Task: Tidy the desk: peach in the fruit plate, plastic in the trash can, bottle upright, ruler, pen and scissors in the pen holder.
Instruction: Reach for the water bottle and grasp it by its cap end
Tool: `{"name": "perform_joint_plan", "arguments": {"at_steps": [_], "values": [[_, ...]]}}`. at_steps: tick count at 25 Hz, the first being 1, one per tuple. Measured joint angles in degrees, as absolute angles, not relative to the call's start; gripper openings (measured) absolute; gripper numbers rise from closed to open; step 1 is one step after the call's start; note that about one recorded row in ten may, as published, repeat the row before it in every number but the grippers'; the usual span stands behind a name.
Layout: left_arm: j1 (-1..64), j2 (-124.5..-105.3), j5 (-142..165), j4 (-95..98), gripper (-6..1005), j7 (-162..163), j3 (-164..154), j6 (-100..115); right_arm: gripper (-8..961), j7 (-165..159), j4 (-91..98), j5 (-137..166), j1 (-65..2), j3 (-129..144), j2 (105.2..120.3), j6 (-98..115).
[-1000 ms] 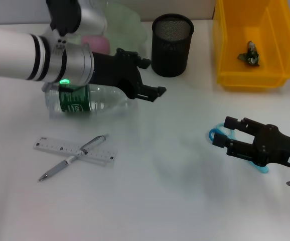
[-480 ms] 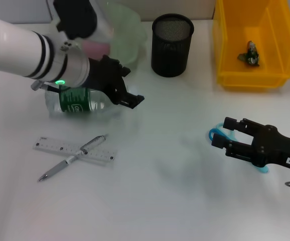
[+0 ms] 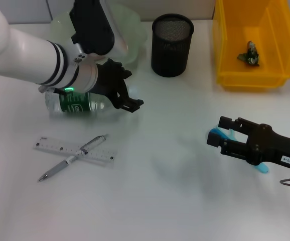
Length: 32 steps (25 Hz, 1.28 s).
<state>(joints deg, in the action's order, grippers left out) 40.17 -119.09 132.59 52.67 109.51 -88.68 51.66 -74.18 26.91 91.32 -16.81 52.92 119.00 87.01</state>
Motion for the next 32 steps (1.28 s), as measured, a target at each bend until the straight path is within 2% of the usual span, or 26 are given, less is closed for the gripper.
{"name": "perform_joint_plan", "arguments": {"at_steps": [14, 32], "values": [[40.4, -119.16, 134.1, 51.5, 814, 110.1, -91.7, 48.0, 786, -74.2, 26.0, 91.2, -18.0, 52.9, 119.06, 85.9], [41.4, -119.18, 140.4, 52.1, 759, 116.0, -95.4, 48.5, 785, -74.2, 25.4, 91.3, -18.7, 52.9, 119.09, 85.2]]}}
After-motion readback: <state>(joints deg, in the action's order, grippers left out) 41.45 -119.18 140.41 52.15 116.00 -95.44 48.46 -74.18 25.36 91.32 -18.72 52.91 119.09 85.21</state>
